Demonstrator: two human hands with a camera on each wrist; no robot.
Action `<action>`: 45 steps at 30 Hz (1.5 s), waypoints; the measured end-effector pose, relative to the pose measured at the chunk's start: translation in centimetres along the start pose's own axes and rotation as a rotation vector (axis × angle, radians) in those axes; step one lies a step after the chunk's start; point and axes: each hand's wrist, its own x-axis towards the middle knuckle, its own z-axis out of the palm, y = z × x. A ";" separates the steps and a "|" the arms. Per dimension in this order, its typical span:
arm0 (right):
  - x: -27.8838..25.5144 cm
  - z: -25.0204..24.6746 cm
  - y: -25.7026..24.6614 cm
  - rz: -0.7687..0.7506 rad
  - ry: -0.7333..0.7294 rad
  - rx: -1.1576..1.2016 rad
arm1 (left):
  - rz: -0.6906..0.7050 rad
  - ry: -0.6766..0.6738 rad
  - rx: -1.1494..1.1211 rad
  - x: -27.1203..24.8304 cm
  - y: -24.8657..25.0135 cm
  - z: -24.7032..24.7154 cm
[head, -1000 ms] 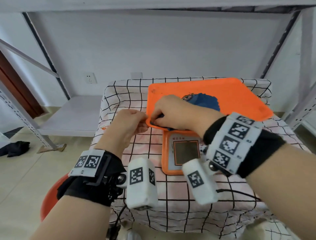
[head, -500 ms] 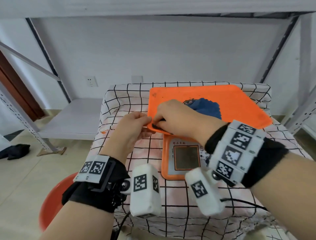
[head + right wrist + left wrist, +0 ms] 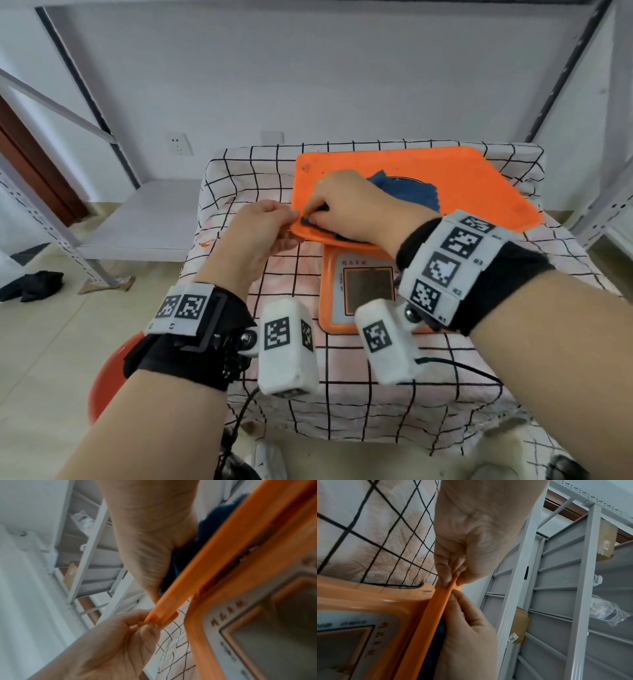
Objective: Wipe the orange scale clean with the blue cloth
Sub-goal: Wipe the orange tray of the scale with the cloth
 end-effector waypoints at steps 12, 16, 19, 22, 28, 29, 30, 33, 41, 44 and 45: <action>0.0 -0.5 0.9 0.021 -0.048 -0.044 | -0.006 0.007 0.003 0.0 0.0 0.0; -0.4 -0.2 0.5 -0.012 -0.067 -0.042 | -0.005 0.019 0.012 -0.1 -0.2 0.0; -0.8 -0.5 0.4 -0.063 -0.094 -0.076 | 0.006 0.016 0.030 -0.1 -0.2 0.0; 0.6 0.1 0.2 -0.008 -0.037 -0.130 | 0.026 0.018 0.036 -0.1 -0.2 0.0; -0.4 0.0 0.7 -0.118 -0.103 -0.137 | 0.014 0.002 0.026 0.0 -0.2 0.0; -0.2 -0.2 0.8 -0.092 -0.096 -0.116 | 0.018 0.005 0.028 0.0 -0.2 -0.1; 0.3 -0.2 0.8 -0.057 -0.079 -0.110 | 0.021 0.009 0.030 0.0 -0.2 -0.1; 0.9 0.2 0.5 -0.035 -0.047 -0.168 | 0.021 0.011 0.032 0.0 -0.3 -0.2; 0.9 -0.2 0.4 -0.019 -0.067 -0.187 | 0.033 0.007 0.038 0.0 -0.1 -0.1; 0.4 0.2 0.2 -0.046 -0.087 -0.179 | 0.032 0.000 0.031 -0.2 -0.1 -0.2; -0.2 0.1 0.2 -0.068 -0.100 -0.170 | 0.032 -0.004 0.033 -0.2 0.0 -0.2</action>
